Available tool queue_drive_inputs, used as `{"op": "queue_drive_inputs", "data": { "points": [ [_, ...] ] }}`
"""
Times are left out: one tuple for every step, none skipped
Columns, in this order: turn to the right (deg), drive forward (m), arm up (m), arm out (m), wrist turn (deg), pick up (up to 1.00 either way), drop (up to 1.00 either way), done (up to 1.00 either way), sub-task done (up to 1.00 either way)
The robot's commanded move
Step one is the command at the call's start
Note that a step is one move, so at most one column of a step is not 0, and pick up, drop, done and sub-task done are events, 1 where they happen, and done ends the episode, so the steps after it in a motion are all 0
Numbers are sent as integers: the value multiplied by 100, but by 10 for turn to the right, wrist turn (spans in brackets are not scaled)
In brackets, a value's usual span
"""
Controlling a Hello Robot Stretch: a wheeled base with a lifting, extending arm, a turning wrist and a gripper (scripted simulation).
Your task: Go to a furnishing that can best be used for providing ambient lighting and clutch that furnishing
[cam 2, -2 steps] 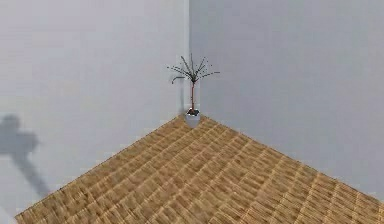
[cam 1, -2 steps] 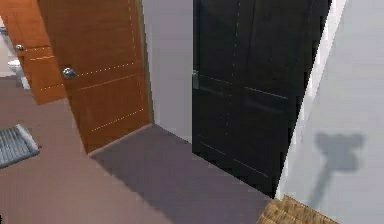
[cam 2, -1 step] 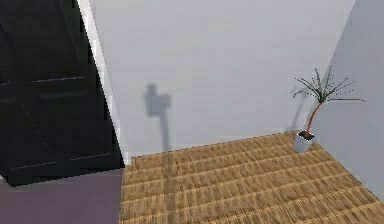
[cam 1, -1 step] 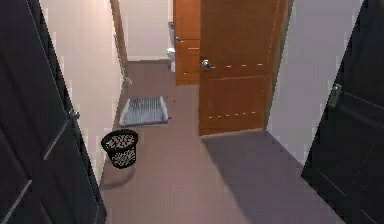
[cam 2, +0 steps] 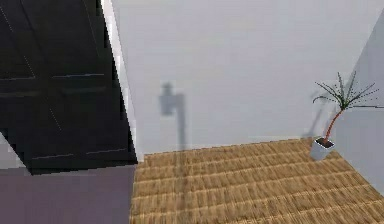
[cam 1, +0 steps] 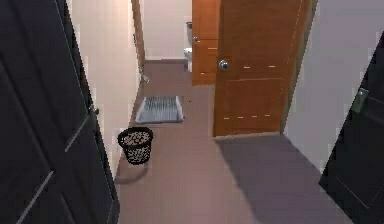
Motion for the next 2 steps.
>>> {"op": "queue_drive_inputs", "data": {
  "points": [
    [0, 100, 0, 0, 0, 0, 0, 0, 0],
    [30, 0, 0, 0, 0, 0, 0, 0, 0]
  ]
}}
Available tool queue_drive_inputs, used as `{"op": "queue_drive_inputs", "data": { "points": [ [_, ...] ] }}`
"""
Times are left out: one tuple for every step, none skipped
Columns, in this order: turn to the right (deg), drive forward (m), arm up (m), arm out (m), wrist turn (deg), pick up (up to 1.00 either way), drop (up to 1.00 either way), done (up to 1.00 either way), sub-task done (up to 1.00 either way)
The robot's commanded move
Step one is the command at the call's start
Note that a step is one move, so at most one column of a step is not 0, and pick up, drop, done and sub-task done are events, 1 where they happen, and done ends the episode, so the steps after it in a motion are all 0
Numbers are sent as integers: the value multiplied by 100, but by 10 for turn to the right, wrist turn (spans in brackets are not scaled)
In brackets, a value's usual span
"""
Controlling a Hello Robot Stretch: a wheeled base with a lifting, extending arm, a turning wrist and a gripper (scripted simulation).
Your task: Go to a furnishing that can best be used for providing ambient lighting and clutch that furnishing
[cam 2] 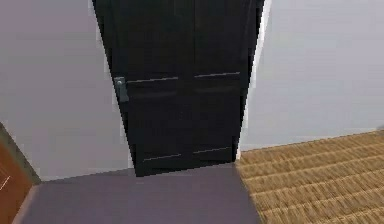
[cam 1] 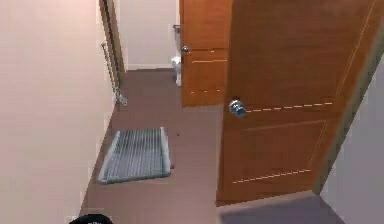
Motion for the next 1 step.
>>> {"op": "queue_drive_inputs", "data": {
  "points": [
    [0, 60, 0, 0, 0, 0, 0, 0, 0]
  ]
}}
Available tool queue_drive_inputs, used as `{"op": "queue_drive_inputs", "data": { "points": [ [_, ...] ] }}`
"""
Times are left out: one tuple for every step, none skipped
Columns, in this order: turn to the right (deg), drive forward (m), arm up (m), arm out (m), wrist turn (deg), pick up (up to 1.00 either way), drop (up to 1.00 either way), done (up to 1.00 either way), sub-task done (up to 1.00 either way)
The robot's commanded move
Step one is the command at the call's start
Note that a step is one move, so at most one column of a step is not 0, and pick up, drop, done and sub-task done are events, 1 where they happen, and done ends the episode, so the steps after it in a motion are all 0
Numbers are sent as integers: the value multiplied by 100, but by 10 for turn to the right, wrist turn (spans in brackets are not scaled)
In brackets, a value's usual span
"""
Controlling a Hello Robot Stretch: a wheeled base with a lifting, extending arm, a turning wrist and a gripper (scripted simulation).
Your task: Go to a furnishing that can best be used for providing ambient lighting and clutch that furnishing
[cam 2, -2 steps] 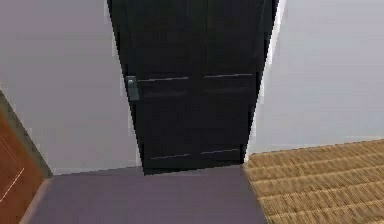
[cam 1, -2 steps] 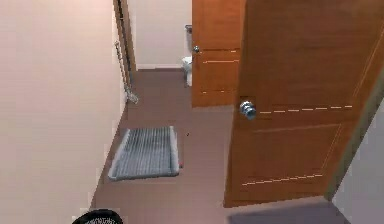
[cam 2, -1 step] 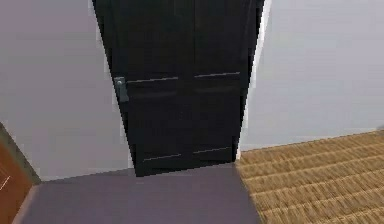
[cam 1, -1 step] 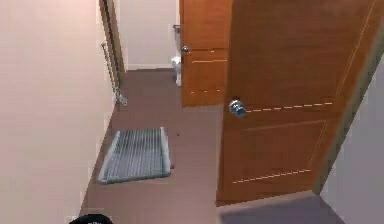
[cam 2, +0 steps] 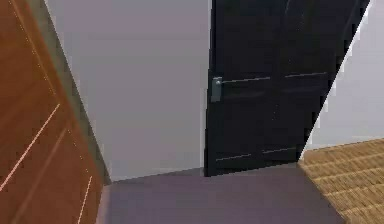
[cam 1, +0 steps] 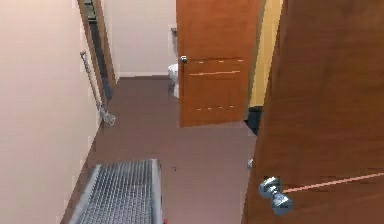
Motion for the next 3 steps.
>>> {"op": "queue_drive_inputs", "data": {
  "points": [
    [-150, 0, 0, 0, 0, 0, 0, 0, 0],
    [0, 100, 0, 0, 0, 0, 0, 0, 0],
    [0, 100, 0, 0, 0, 0, 0, 0, 0]
  ]
}}
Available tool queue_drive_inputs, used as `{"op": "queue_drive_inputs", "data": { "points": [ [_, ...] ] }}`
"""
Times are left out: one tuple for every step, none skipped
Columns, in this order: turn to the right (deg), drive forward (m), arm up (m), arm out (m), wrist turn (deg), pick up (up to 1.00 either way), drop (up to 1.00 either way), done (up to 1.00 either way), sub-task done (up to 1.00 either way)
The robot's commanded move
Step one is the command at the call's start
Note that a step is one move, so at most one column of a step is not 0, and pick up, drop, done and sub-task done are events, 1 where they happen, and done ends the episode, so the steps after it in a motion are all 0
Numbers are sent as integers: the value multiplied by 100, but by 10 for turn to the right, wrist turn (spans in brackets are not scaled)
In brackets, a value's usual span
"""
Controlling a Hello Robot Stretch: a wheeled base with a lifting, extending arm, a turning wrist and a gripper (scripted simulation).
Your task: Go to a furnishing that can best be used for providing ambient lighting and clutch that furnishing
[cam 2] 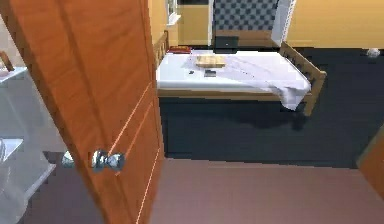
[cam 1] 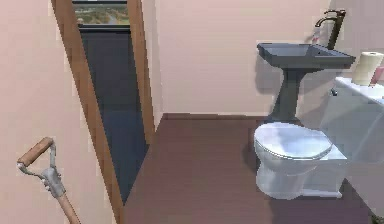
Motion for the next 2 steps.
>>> {"op": "queue_drive_inputs", "data": {
  "points": [
    [-60, 0, 0, 0, 0, 0, 0, 0, 0],
    [0, 70, 0, 0, 0, 0, 0, 0, 0]
  ]
}}
